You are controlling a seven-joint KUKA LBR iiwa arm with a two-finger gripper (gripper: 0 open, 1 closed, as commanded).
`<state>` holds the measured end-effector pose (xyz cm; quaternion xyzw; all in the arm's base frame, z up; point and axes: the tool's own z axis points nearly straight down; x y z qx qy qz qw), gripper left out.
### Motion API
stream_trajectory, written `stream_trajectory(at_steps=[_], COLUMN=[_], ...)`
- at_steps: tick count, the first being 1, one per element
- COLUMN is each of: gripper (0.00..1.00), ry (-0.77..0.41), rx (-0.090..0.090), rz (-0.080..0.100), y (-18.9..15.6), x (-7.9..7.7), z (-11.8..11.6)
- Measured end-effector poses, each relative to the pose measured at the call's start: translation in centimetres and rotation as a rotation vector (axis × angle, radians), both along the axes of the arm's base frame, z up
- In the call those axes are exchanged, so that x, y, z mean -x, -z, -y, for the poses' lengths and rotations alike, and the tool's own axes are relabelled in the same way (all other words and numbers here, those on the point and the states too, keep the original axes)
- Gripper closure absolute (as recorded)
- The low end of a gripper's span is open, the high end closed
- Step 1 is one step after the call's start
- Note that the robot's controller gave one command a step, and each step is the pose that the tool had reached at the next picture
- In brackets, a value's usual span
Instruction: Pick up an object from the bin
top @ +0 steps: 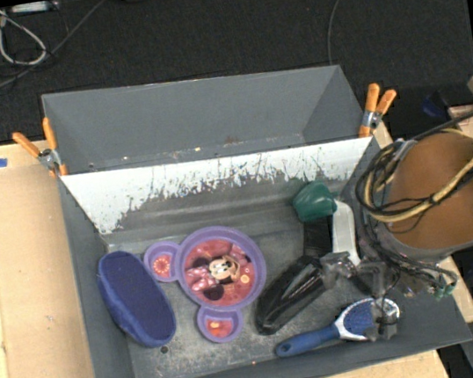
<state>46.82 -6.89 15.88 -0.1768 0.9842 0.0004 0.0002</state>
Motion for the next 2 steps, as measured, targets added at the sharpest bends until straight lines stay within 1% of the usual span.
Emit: stream_trajectory(at_steps=[1,2], gripper=[0.0,0.0], ry=[-0.087,-0.212], rx=[0.0,0.004], rz=[-0.011,0.03], y=[3.2,8.4], x=[0.0,-1.1], z=[4.3,3.9])
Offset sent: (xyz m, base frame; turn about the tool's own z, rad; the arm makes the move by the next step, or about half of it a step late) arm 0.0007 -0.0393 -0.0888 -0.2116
